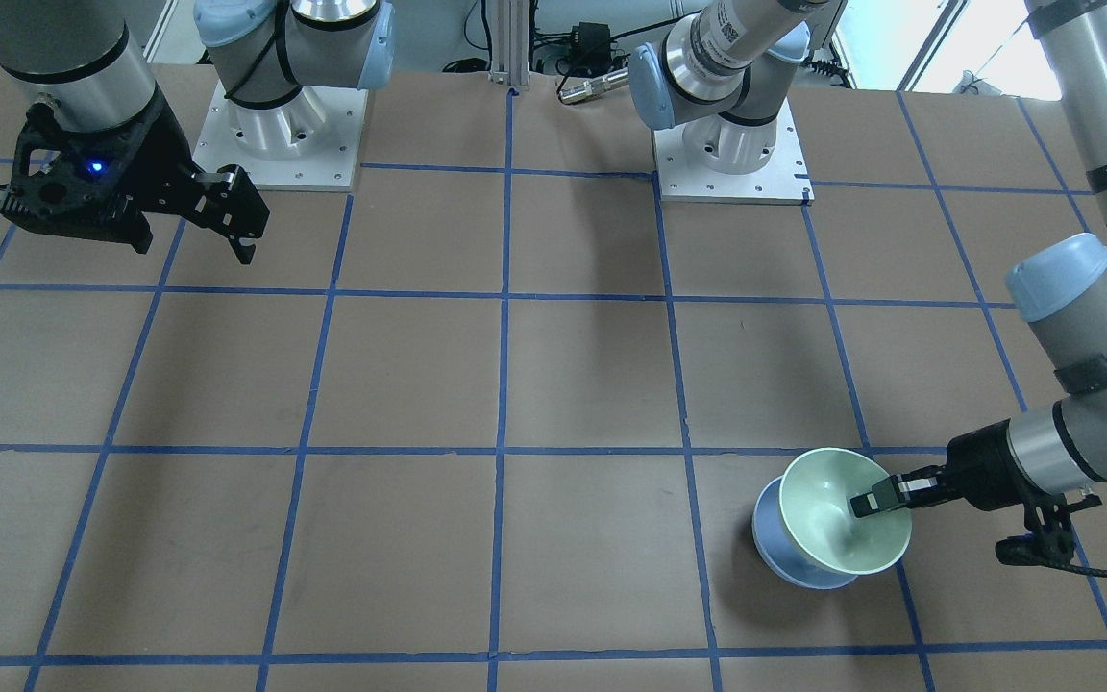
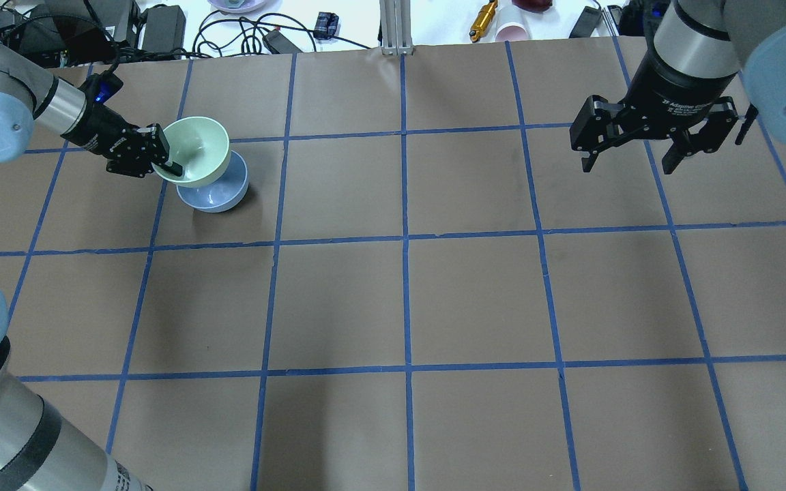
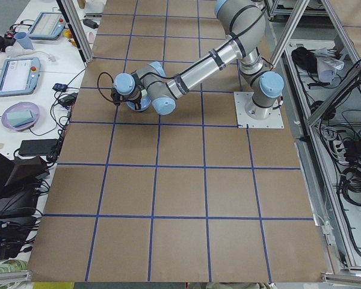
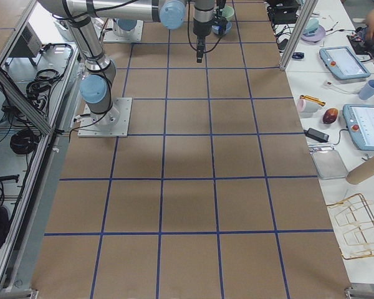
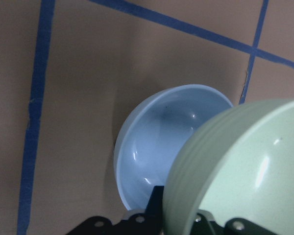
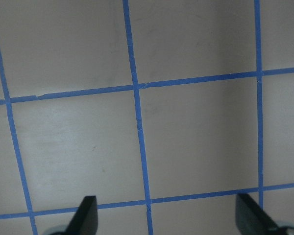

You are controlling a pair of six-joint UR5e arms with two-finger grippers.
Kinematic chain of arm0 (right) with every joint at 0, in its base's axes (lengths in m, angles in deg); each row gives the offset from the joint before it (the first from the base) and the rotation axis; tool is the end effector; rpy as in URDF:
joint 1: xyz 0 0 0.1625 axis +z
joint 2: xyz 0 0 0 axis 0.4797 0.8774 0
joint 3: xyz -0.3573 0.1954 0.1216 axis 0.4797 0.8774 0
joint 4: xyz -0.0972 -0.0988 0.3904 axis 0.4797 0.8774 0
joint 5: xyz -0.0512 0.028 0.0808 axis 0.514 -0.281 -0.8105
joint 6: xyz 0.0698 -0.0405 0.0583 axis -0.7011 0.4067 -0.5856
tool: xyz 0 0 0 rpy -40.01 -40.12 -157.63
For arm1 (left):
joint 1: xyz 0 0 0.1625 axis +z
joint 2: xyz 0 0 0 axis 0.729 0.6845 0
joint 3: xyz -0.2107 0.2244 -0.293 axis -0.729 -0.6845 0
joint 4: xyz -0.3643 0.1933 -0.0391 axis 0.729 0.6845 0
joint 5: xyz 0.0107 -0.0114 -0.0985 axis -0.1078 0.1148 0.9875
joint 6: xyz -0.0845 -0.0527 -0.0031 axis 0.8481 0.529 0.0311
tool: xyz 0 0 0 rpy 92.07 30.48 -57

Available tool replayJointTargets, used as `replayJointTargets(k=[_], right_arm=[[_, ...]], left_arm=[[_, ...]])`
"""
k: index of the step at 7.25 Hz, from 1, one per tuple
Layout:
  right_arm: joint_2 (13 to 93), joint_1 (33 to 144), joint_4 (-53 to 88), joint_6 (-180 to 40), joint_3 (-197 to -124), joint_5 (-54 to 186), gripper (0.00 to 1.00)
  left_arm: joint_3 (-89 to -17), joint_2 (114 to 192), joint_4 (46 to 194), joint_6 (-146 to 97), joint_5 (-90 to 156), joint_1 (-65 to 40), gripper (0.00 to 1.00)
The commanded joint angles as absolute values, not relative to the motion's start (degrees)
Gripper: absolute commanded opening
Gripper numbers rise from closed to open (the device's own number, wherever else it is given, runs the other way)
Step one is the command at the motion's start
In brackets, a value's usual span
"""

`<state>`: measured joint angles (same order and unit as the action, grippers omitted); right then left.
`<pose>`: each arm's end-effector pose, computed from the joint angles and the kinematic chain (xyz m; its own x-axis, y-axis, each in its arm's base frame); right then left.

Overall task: Stack green bowl on blue bowl
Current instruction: 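Lower the pale green bowl into the light blue bowl with the left gripper, then open the left gripper and raise it off the stacked bowls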

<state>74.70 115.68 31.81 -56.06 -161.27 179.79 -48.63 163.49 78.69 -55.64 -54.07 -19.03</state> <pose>0.1064 -0.4869 0.4724 -0.9952 0.0963 0.0174 0.0965 0.9953 0.0100 0.1036 -0.6576 0.2474 -0.8757 -0.1815 0.4475 -0.1622 0.9834 0.0815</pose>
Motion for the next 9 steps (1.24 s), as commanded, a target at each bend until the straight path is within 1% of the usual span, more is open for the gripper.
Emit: replayJointTargets(k=[1, 2, 3, 6, 7, 9], right_arm=[[74.7, 115.68, 31.81, -56.06, -161.36, 179.79, 1.0], [74.7, 115.68, 31.81, -56.06, -161.27, 179.79, 1.0], [74.7, 115.68, 31.81, -56.06, -161.27, 179.79, 1.0], [74.7, 115.68, 31.81, -56.06, -161.27, 179.79, 1.0], [74.7, 115.68, 31.81, -56.06, -161.27, 179.79, 1.0], [74.7, 115.68, 31.81, -56.06, -161.27, 179.79, 1.0]], left_arm=[[-48.62, 163.65, 77.95, -55.63, -54.53, -19.03, 0.17], [-48.8, 164.0, 76.64, -55.46, -54.45, -19.03, 0.78], [-49.32, 164.09, 76.63, -55.46, -54.45, -19.03, 1.0], [-49.16, 163.13, 76.11, -52.92, -54.54, -19.11, 1.0], [-48.98, 161.21, 76.8, -52.47, -55.06, -19.2, 1.0], [-48.89, 157.6, 77.16, -52.38, -63.81, -21.64, 1.0]])
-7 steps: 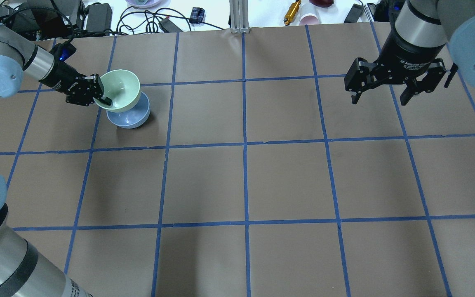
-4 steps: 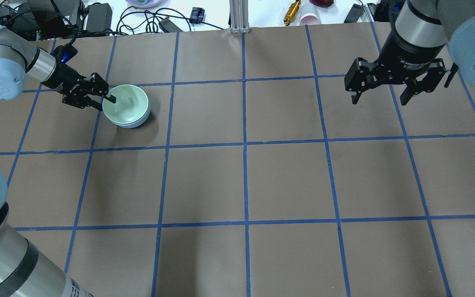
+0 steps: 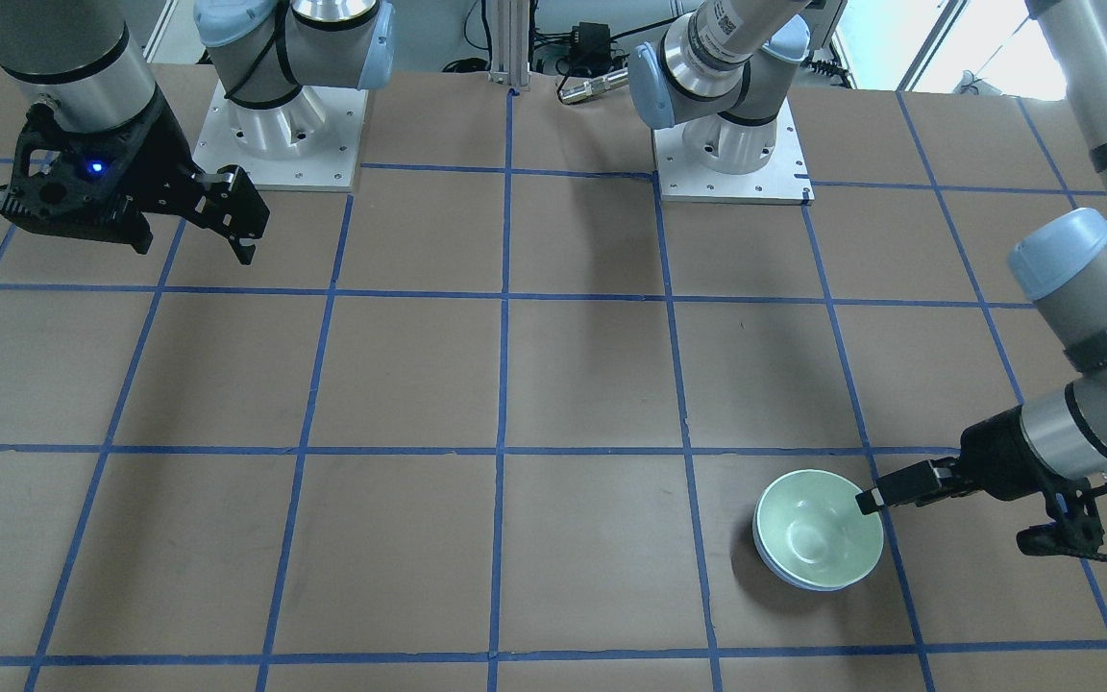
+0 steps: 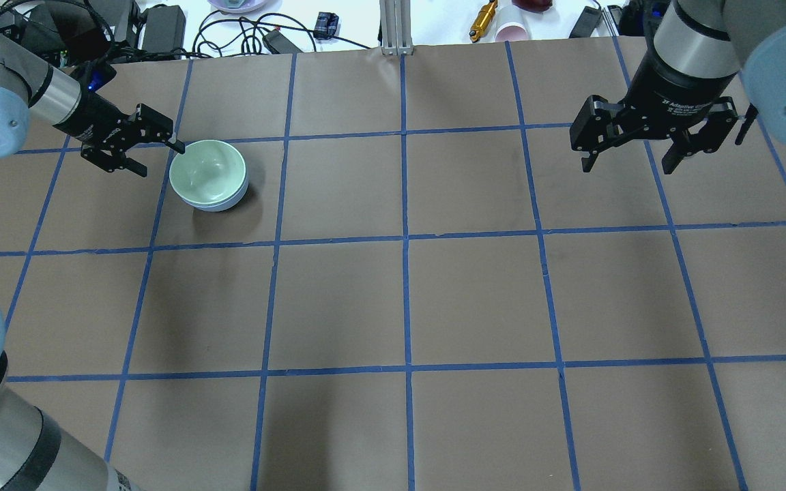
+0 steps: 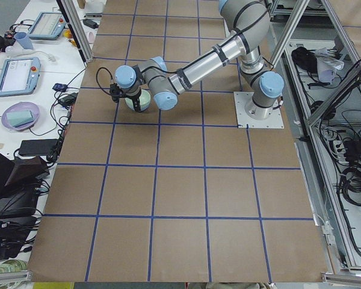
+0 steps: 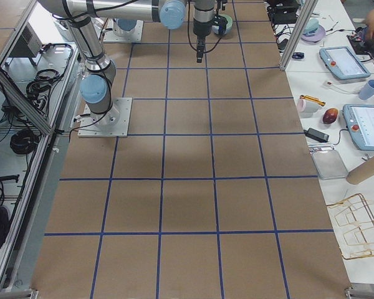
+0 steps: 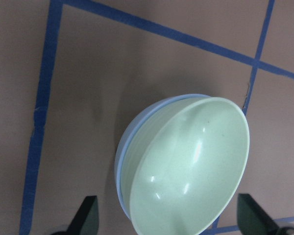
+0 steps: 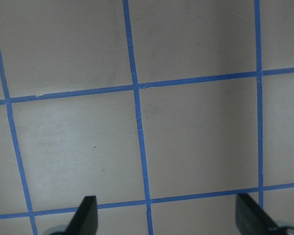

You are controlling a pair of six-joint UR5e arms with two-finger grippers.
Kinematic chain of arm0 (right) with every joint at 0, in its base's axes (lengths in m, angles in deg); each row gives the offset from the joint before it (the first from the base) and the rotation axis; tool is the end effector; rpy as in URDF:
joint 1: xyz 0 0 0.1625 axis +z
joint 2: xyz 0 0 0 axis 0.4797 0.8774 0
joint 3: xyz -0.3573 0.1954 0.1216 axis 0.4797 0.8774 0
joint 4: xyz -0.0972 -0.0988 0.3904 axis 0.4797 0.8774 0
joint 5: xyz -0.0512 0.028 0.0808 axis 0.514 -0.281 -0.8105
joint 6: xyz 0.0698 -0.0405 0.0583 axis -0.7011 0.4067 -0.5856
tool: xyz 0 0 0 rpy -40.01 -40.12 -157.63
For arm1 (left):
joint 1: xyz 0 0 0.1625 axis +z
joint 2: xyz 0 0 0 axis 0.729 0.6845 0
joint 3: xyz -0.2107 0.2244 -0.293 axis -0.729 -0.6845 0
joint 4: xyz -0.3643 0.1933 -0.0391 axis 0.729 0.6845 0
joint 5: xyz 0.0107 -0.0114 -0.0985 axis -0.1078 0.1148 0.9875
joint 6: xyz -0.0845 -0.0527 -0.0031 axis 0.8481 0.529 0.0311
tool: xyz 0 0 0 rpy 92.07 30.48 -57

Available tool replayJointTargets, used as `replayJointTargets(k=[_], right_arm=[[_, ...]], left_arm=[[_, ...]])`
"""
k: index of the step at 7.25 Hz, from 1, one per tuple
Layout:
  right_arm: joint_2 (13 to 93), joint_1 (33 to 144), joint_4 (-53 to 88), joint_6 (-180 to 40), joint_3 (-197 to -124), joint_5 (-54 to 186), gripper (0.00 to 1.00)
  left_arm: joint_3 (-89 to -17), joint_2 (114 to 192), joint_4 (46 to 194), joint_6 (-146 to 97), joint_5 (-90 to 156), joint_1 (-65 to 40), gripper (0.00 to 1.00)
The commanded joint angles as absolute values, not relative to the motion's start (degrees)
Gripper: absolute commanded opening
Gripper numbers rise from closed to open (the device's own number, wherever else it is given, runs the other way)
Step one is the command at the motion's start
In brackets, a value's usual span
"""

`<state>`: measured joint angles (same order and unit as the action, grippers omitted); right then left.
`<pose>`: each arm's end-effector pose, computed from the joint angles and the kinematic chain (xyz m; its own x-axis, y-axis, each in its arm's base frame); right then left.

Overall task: Stack green bowl on blue bowl
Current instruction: 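Open the left gripper and raise it off the stacked bowls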

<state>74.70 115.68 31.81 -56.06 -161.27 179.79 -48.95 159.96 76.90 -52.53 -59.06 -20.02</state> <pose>0.1064 -0.4869 0.4724 -0.9952 0.0963 0.0174 0.0965 0.9953 0.0100 0.0977 -0.6515 0.2838 -0.9174 -0.1887 0.3504 -0.1871 0.9816 0.0387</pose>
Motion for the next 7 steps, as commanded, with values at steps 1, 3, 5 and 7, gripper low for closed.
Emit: replayJointTargets(k=[1, 3, 5, 7], right_arm=[[74.7, 115.68, 31.81, -56.06, -161.27, 179.79, 1.0], [74.7, 115.68, 31.81, -56.06, -161.27, 179.79, 1.0], [74.7, 115.68, 31.81, -56.06, -161.27, 179.79, 1.0], [74.7, 115.68, 31.81, -56.06, -161.27, 179.79, 1.0]], left_arm=[[-48.71, 155.06, 78.03, -51.34, -68.12, -24.62, 1.0], [-48.63, 148.3, 80.73, -47.47, -74.1, -30.95, 1.0], [-48.62, 141.97, 85.39, -47.46, -76.51, -33.43, 1.0], [-49.15, 138.0, 88.14, -44.85, -81.65, -37.63, 1.0]])
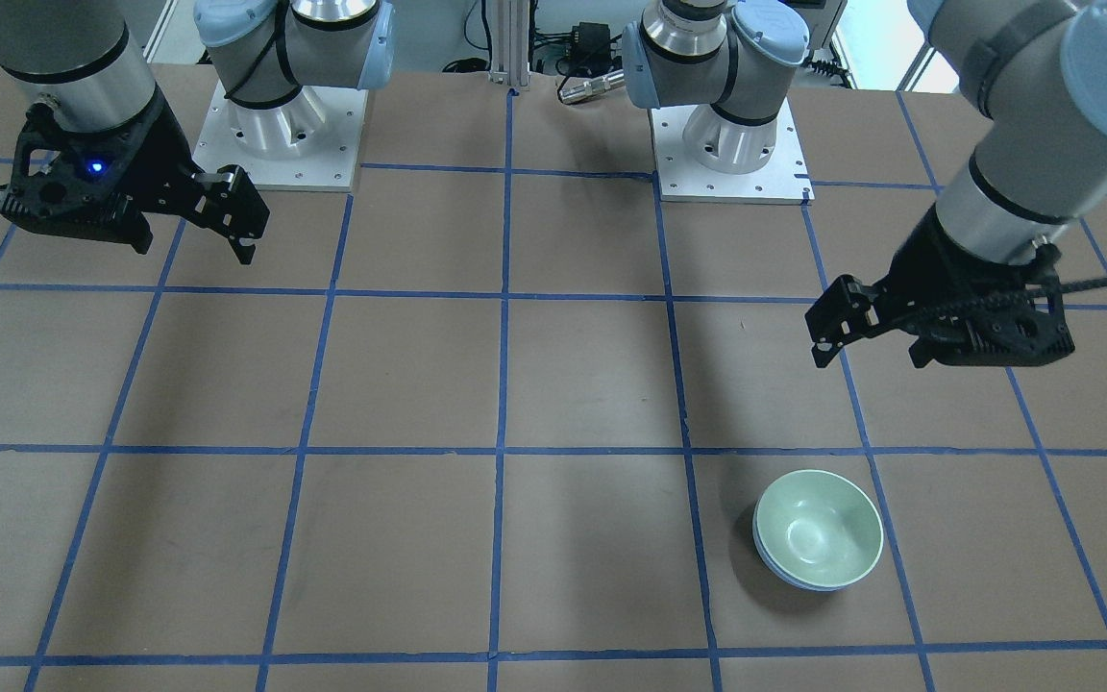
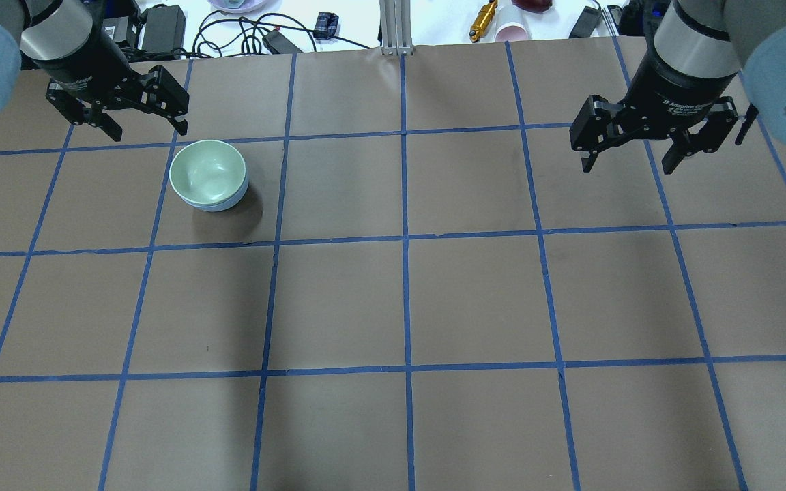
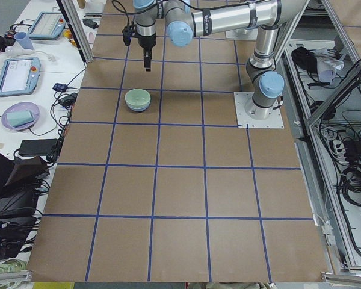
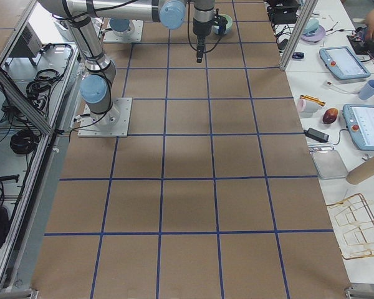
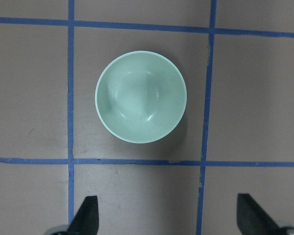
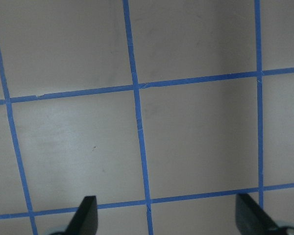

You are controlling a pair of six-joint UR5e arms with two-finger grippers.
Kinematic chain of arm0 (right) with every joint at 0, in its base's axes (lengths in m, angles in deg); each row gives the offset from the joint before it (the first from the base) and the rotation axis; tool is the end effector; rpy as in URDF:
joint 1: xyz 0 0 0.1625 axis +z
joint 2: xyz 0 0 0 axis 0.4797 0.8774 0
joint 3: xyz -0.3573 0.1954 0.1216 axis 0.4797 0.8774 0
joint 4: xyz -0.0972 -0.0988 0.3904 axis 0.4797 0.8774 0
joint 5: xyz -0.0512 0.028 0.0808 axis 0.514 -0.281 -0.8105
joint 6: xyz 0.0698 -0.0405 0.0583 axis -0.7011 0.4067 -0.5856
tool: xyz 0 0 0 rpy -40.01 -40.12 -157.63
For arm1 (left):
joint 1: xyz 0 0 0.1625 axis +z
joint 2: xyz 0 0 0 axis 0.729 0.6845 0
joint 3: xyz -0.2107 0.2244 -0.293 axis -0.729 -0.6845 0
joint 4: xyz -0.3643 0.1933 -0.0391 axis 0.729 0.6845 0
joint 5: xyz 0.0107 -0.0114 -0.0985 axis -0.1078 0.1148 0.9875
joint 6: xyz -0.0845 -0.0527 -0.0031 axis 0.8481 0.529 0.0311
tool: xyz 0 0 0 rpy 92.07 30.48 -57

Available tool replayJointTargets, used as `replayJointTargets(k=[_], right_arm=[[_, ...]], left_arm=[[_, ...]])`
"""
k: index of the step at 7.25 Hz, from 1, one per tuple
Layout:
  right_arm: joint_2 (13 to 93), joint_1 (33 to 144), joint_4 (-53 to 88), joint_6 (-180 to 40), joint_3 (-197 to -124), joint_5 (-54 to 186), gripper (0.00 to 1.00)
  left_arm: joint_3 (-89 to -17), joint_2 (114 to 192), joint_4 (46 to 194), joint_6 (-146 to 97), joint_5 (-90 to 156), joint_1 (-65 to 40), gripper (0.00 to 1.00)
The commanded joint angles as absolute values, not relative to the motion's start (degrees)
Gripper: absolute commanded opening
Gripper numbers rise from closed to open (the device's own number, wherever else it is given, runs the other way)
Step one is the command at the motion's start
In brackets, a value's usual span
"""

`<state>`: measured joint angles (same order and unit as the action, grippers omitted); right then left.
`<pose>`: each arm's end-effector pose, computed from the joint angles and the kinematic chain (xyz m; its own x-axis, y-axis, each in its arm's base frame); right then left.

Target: Stack green bowl on blue bowl

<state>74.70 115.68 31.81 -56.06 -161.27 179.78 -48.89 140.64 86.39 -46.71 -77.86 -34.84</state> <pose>0.1064 -0.4869 0.4724 -0.9952 0.0963 0.0172 0.0965 0.9953 0.0100 -0.0534 -0.5623 0.4641 -0.9998 -0.0174 0.0061 -0.0177 0.9983 -0.0561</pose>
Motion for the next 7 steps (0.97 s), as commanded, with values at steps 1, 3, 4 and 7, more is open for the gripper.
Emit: replayJointTargets(k=[1, 3, 4, 7], right_arm=[[74.7, 115.68, 31.81, -56.06, -161.27, 179.79, 1.0], [74.7, 115.68, 31.81, -56.06, -161.27, 179.79, 1.0], [74.7, 115.68, 31.81, -56.06, -161.27, 179.79, 1.0], [74.7, 115.68, 31.81, -56.06, -161.27, 179.79, 1.0]], left_arm=[[-49.24, 136.07, 89.62, -41.69, -81.87, -40.09, 1.0], [-49.24, 132.73, 94.0, -39.29, -81.34, -42.22, 1.0], [-49.07, 131.58, 95.77, -39.29, -81.17, -42.23, 1.0], [-48.97, 131.48, 97.37, -39.29, -79.94, -42.23, 1.0]])
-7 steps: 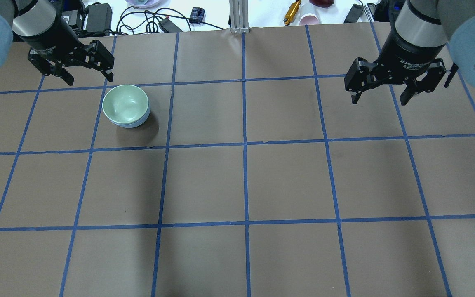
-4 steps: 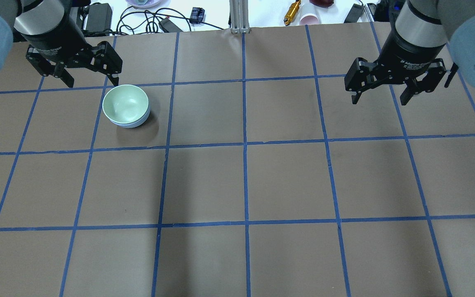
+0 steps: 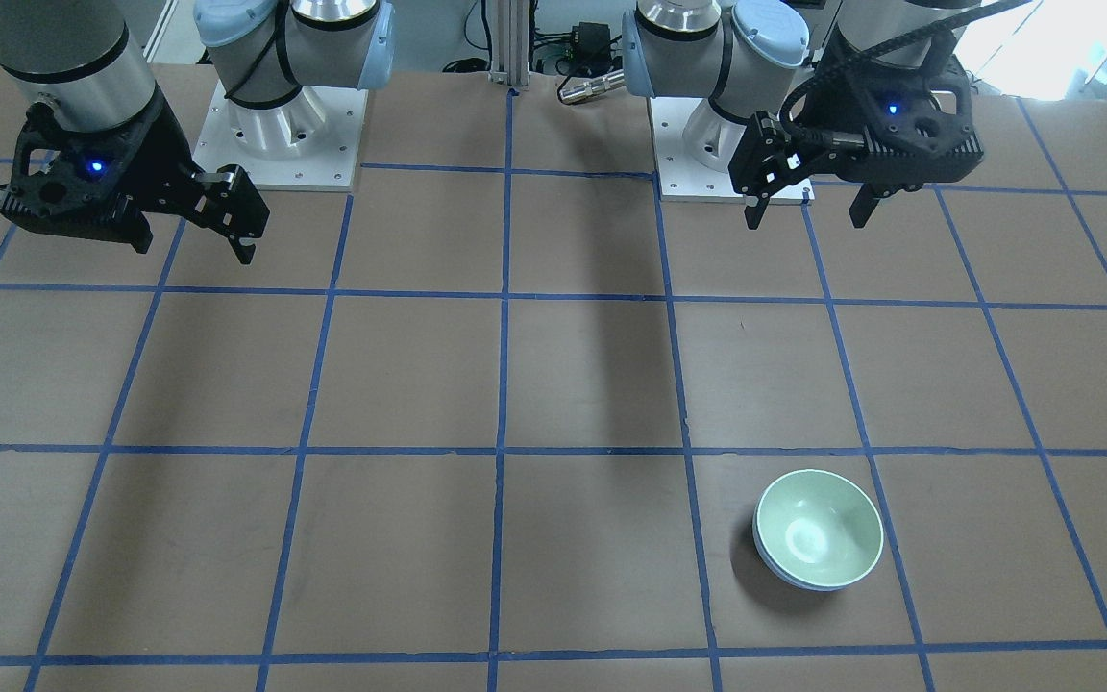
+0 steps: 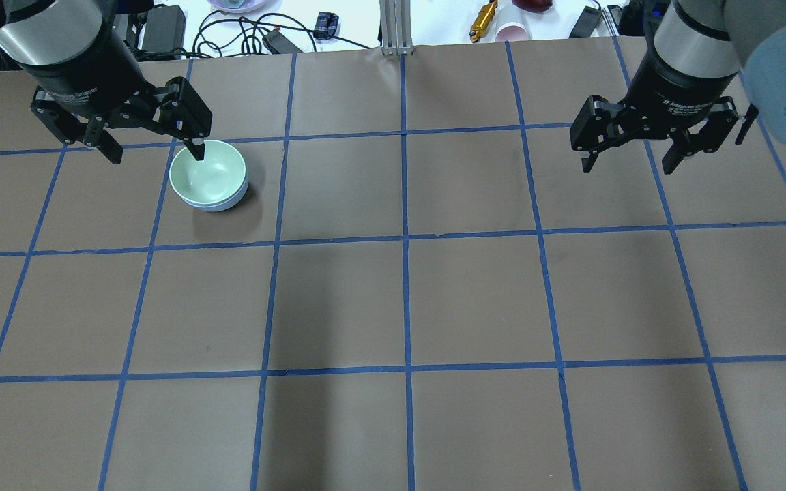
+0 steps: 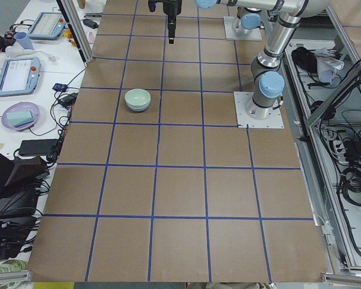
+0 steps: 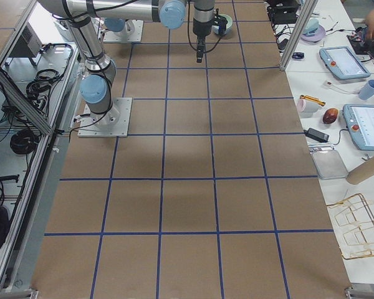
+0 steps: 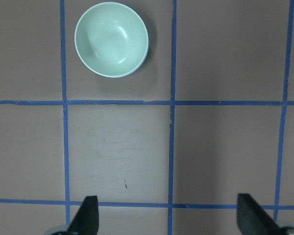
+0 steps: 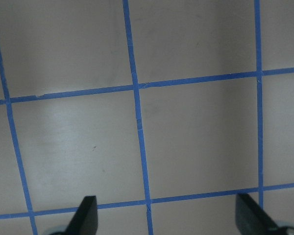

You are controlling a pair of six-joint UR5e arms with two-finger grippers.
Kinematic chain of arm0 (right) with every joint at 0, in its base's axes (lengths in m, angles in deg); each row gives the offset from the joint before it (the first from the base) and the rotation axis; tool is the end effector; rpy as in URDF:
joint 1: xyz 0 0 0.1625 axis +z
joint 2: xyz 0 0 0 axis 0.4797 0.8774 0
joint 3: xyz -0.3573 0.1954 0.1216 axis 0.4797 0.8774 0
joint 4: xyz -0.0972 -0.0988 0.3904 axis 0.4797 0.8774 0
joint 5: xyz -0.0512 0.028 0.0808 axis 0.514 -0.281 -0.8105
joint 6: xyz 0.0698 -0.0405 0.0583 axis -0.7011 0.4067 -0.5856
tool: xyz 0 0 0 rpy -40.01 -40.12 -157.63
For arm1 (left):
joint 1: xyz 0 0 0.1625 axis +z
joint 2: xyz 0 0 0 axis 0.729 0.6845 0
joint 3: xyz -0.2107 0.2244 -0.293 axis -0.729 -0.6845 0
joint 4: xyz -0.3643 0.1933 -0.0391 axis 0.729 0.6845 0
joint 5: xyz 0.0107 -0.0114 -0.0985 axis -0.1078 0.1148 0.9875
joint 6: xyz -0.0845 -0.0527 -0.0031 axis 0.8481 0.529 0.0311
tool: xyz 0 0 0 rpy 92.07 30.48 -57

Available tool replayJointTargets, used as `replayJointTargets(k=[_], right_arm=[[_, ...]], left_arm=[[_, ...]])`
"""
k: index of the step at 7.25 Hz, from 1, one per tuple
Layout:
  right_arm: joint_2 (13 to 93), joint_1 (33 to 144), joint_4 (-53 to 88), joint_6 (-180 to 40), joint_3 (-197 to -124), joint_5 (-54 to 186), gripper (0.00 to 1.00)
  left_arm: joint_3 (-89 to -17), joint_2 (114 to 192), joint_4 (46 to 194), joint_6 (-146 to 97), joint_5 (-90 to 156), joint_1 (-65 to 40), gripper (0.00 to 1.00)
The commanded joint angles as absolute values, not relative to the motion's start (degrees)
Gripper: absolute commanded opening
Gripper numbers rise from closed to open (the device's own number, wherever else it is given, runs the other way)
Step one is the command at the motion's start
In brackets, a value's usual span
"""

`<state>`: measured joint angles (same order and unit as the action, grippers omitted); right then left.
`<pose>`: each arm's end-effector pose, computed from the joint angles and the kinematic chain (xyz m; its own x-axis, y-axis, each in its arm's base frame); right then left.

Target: Stack green bowl on blue bowl

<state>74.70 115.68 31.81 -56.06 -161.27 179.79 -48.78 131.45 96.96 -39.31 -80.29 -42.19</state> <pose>0.1064 -0.4869 0.4724 -0.9952 0.0963 0.0174 0.0965 0.9953 0.0100 -0.1219 -0.4797 0.5284 -0.9994 -0.0198 -0.0292 -0.0188 0.9993 -0.0328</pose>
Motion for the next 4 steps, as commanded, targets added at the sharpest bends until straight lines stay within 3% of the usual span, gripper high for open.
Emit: replayJointTargets(k=[1, 4], right_arm=[[74.7, 115.68, 31.81, -56.06, -161.27, 179.79, 1.0], [74.7, 115.68, 31.81, -56.06, -161.27, 179.79, 1.0]], left_arm=[[-48.54, 131.48, 97.37, -39.46, -80.02, -42.14, 1.0], [-48.45, 131.3, 97.46, -40.43, -80.11, -41.62, 1.0]])
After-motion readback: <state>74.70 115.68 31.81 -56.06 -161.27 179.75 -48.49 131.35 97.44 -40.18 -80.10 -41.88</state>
